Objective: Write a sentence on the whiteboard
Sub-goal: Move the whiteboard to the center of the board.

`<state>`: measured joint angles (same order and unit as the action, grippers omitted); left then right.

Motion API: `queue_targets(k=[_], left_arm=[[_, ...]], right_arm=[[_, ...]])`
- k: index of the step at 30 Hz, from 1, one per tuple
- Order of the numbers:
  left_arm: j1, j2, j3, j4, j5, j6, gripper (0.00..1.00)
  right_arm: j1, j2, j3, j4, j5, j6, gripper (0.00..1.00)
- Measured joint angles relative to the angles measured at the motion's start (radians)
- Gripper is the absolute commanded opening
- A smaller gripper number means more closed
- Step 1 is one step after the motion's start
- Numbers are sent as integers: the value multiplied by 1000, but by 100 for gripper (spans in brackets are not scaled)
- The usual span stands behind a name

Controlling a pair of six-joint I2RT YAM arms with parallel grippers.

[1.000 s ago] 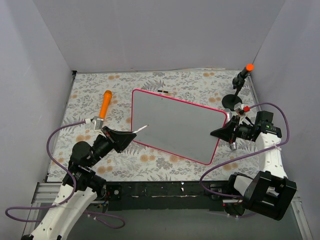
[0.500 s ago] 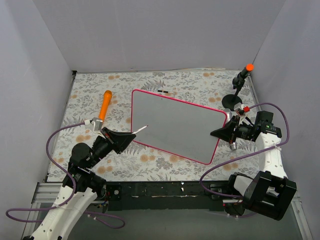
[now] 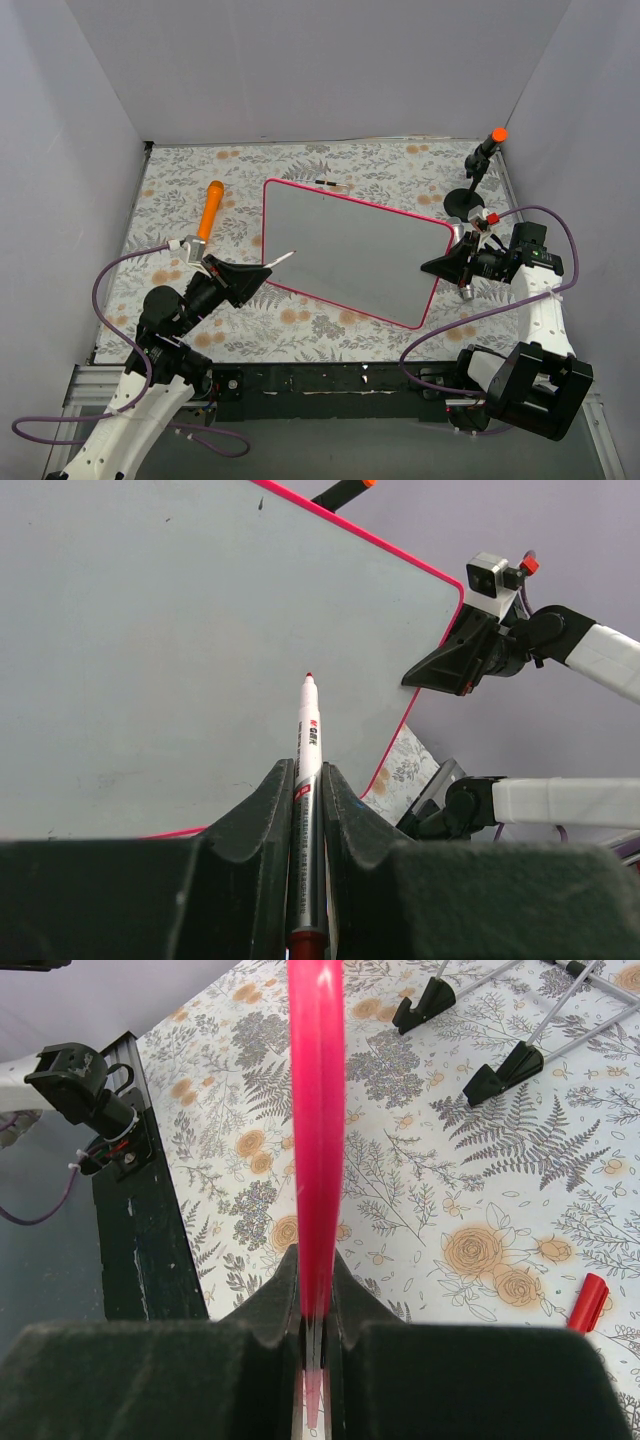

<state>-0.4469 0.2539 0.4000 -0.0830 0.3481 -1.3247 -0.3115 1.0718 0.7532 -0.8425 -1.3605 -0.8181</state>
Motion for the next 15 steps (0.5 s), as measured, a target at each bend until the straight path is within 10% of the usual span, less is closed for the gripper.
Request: queue_targets(k=[15], left_arm=[[0,-28,-1,-23,-3,0,0]], right_arm=[[-1,0,0,-6,0,-6,1]])
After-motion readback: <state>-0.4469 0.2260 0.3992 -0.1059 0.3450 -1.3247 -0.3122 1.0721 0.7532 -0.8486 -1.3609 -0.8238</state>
